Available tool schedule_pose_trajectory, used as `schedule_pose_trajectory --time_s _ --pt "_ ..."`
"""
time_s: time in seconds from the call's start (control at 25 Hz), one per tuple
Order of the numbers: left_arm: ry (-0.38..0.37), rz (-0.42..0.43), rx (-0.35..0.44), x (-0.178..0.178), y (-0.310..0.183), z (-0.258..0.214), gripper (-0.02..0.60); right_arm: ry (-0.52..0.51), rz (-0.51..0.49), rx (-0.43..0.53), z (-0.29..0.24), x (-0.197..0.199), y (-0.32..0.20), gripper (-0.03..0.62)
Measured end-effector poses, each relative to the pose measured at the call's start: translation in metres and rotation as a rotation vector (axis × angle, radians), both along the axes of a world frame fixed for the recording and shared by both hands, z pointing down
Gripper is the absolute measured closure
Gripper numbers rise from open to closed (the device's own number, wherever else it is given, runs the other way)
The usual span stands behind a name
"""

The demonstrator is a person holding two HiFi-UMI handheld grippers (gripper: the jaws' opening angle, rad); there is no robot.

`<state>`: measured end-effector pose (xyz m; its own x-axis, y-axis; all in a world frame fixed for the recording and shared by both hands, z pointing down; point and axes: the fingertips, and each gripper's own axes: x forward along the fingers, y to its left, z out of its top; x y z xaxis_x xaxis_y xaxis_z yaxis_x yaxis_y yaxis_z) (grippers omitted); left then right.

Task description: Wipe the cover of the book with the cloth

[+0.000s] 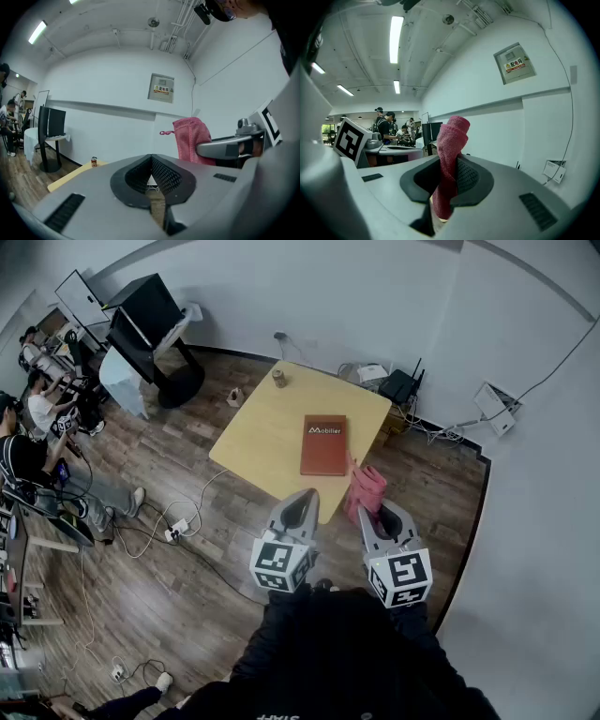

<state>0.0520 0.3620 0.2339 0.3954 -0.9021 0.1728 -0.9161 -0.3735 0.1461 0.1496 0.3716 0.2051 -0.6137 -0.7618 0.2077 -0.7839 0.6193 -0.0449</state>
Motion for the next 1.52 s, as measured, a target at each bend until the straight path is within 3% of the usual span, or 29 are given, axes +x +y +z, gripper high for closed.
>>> schedule_pose_trajectory --time_s 0.44,1.52 --pt "0.021 0.004 0.006 -0.031 -0.007 0.002 0.547 -0.046 0.049 -0.043 0.007 -0.021 -0.011 0.519" --pt "0.067 -0.003 -0.164 -0.091 0.001 0.075 0.546 0.027 0.067 -0.185 0.069 -0.076 -0.002 0.519"
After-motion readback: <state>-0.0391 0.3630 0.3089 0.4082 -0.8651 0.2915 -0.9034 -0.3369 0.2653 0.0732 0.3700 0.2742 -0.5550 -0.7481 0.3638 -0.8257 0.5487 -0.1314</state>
